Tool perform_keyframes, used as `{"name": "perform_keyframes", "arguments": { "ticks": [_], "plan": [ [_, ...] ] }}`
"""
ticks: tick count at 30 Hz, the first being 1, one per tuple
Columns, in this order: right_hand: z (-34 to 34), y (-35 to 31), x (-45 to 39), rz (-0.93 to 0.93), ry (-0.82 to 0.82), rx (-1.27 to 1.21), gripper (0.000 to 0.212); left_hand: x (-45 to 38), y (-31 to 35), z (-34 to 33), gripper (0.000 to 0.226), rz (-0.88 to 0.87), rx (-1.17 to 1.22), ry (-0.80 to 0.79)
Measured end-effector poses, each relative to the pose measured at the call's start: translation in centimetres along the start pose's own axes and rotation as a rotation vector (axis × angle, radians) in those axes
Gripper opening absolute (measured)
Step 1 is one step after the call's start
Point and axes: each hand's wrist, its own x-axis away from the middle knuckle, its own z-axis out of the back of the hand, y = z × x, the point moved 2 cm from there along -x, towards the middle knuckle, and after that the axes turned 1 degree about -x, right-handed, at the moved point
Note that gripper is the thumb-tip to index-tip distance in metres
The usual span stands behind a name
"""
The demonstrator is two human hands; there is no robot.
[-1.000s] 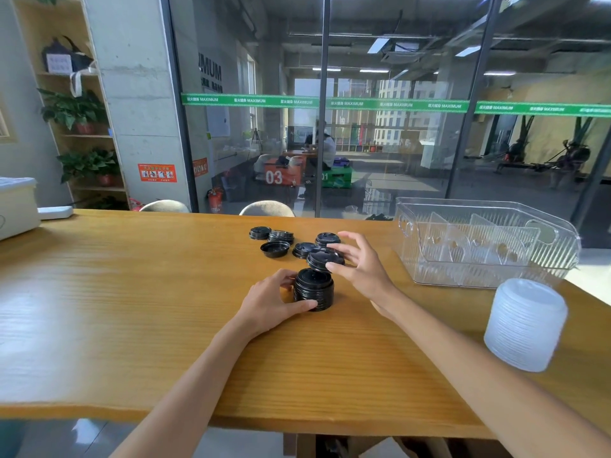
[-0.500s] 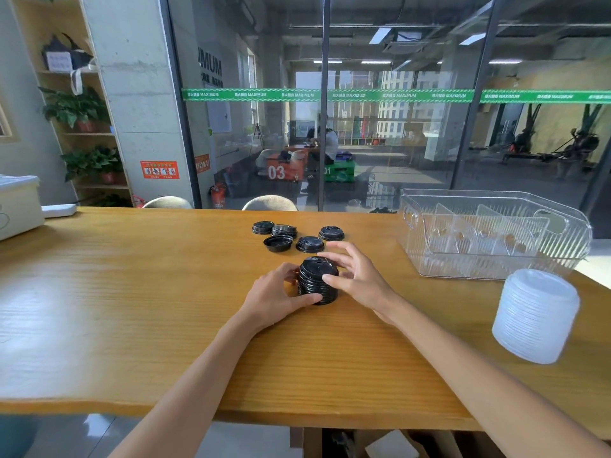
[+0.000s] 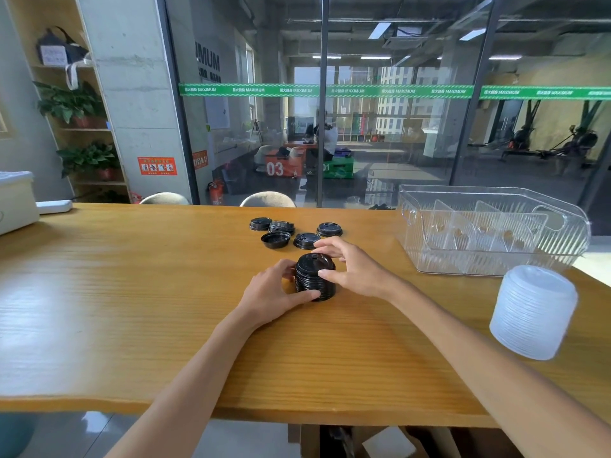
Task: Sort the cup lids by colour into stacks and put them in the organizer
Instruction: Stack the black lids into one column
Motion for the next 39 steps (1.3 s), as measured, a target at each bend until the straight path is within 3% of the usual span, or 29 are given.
{"name": "perform_keyframes", "arguments": {
  "ticks": [9,17,30,39],
  "plan": [
    [-0.4,0.4,0.4,-0.015,0.025,-0.074,0.058,0.2,0.3,0.1,0.105,-0.03,0.026,-0.012],
    [-0.9,0.6,1.3,-0.035,0.077,-0.22,0.068,0.4,0.9,0.4,0.074,-0.061,0.041,-0.007],
    [-1.6,2.1,2.2,-0.078,0.189,-0.347,0.069,-0.1,1.1,0.0,0.077,-0.029,0.062,-0.004],
    [-1.8,2.7,2.1,-0.046,0.201,-0.221,0.059,0.1,1.4,0.2,0.069,-0.039,0.04,0.004]
  ]
}}
